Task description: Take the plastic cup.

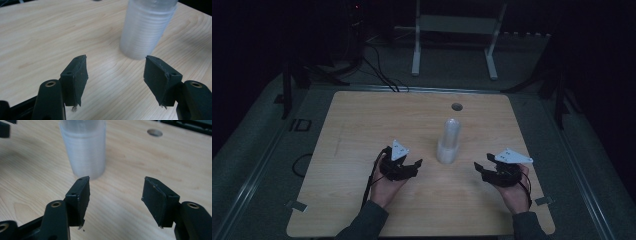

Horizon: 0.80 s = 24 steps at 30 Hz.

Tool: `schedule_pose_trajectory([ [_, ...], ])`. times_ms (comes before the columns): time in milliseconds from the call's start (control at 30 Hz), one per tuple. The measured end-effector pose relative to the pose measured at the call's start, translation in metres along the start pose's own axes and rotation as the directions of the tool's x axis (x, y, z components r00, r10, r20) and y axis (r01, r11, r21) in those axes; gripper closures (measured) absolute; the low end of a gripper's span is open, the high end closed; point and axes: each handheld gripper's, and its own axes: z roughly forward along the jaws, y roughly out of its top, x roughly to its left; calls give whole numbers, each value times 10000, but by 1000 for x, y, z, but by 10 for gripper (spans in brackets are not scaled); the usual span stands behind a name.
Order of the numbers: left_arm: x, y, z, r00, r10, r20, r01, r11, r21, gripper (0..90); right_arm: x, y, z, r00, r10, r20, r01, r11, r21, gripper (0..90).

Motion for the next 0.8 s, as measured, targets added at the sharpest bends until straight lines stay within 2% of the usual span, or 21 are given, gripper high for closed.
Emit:
schedule_pose_trajectory([
  [133,-8,12,5,9996,230,193,-228,9997,-73,336,2,16,-3,9997,-141,-176,136,9995,-279,386],
  [233,-9,14,6,9992,306,244,-305,9995,-75,331,2,21,-4,9996,-203,-200,195,9991,-377,386],
  [333,-17,21,14,9979,581,300,-580,9983,-45,330,2,30,-6,9993,-250,-290,233,9982,-556,383],
  [433,-19,23,18,9976,596,343,-594,9982,-51,329,3,34,-6,9991,-284,-330,264,9978,-607,381],
  [533,-23,27,26,9961,647,602,-646,9979,-37,325,4,39,-5,9990,-296,-344,270,9969,-745,381],
  [600,-26,29,29,9946,846,598,-842,9964,-89,325,4,41,-5,9986,-219,-475,177,9959,-882,384],
  [800,-31,32,42,9940,884,638,-874,9960,-189,289,6,51,-5,9980,-303,-555,246,9946,-1009,383],
])
